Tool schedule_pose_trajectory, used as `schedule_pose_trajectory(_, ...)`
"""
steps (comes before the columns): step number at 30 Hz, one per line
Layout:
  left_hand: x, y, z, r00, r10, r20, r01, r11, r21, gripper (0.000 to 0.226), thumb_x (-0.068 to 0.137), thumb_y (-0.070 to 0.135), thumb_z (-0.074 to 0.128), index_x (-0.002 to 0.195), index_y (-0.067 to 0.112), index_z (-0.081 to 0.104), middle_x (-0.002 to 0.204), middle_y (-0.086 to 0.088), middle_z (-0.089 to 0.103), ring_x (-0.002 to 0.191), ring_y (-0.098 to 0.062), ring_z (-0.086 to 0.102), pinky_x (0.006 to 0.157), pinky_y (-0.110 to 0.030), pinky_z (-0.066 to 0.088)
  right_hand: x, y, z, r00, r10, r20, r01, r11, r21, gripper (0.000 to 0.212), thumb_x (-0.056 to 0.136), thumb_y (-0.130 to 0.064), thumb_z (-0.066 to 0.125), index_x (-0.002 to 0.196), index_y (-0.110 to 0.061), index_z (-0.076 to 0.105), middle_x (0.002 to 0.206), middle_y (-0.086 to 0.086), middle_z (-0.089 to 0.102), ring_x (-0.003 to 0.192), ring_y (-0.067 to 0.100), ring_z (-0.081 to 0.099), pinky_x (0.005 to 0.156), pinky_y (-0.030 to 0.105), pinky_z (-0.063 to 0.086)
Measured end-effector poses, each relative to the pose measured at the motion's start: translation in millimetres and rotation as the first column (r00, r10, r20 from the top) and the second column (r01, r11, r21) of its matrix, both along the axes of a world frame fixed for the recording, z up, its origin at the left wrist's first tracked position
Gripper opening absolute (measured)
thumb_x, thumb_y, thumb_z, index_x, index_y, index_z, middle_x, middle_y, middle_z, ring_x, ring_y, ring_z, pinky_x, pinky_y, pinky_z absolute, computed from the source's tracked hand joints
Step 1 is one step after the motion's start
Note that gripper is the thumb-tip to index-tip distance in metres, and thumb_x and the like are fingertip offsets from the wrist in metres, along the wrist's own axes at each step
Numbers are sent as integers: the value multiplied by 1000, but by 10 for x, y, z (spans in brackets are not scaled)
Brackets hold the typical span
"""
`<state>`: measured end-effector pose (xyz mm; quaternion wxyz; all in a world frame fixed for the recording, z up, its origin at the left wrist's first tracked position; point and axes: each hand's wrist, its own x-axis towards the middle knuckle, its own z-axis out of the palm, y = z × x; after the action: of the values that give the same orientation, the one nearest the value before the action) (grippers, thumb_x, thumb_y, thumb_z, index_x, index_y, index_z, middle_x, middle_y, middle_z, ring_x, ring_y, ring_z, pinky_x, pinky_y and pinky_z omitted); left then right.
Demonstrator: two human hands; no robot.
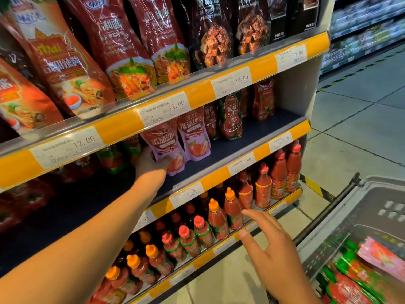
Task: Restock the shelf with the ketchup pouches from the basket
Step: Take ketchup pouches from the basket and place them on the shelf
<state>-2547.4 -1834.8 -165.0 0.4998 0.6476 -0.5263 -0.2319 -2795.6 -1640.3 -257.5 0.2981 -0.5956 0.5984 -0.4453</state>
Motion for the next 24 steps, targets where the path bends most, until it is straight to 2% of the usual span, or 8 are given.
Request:
schedule_pose_trajectory(2, 4, -12, -34, 1000, 6, -10, -6, 1000, -4, 40, 88, 12, 81, 125, 10, 67, 128, -7, 71, 118, -26, 67, 103, -48, 54, 72, -6, 30, 990, 72, -122, -73, 997, -1, 41, 98, -49, 59, 139, -51, 54, 143, -46, 36, 138, -15, 34, 109, 21, 36)
schedule_pose_trajectory(4, -6, -18, -24, 1000, 5, -9, -5, 1000, 1, 39, 89, 11, 80, 126, 10, 67, 130, -7, 70, 119, -22, 64, 102, -40, 51, 183, -57, 104, 961, 160, -225, -161, 987, 16, 54, 97, -49, 56, 150, -48, 45, 153, -46, 20, 146, -13, 22, 117, 23, 31)
schedule_pose_trajectory(7, -28, -19, -37, 1000, -6, -4, 6, 1000, 21, 40, 91, 14, 78, 129, 13, 66, 131, -5, 68, 119, -18, 62, 100, -35, 47, 379, -277, 318, 912, 224, -344, -213, 975, 67, 68, 103, -42, 57, 162, -45, 23, 167, -34, 1, 157, -2, 3, 129, 34, 22)
schedule_pose_trajectory(9, -16, -24, -42, 1000, -4, 2, 4, 999, 32, 42, 91, 17, 78, 131, 15, 65, 133, -4, 69, 122, -20, 62, 101, -34, 46, 548, -512, 459, 870, 226, -437, -223, 973, 59, 77, 103, -37, 57, 165, -43, 12, 172, -23, -8, 160, 6, -6, 131, 40, 18)
schedule_pose_trajectory(13, 5, -2, -58, 997, -8, 79, 5, 999, 45, 45, 92, 24, 76, 135, 19, 63, 137, -4, 67, 126, -25, 61, 94, -29, 42, 799, -912, 511, 775, 221, -592, -249, 968, 35, 97, 97, -19, 60, 167, -38, -5, 173, -11, -25, 161, 13, -20, 132, 42, 5)
schedule_pose_trajectory(17, 35, 18, -30, 994, -23, 111, 17, 999, 50, 41, 94, 23, 74, 133, 17, 64, 136, -4, 67, 127, -24, 61, 92, -26, 39, 914, -1045, 384, 695, 210, -688, -235, 970, 60, 100, 93, -15, 61, 168, -33, -2, 176, -1, -15, 160, 18, -23, 132, 50, 6)
schedule_pose_trajectory(24, 50, 23, -9, 988, -34, 153, 31, 999, 23, 35, 94, 22, 73, 129, 18, 67, 132, -2, 68, 122, -19, 61, 88, -20, 36, 988, -1097, 194, 723, 96, -684, -174, 984, -46, 90, 86, -16, 63, 164, -29, 19, 175, 2, 13, 164, 22, -5, 129, 50, 22)
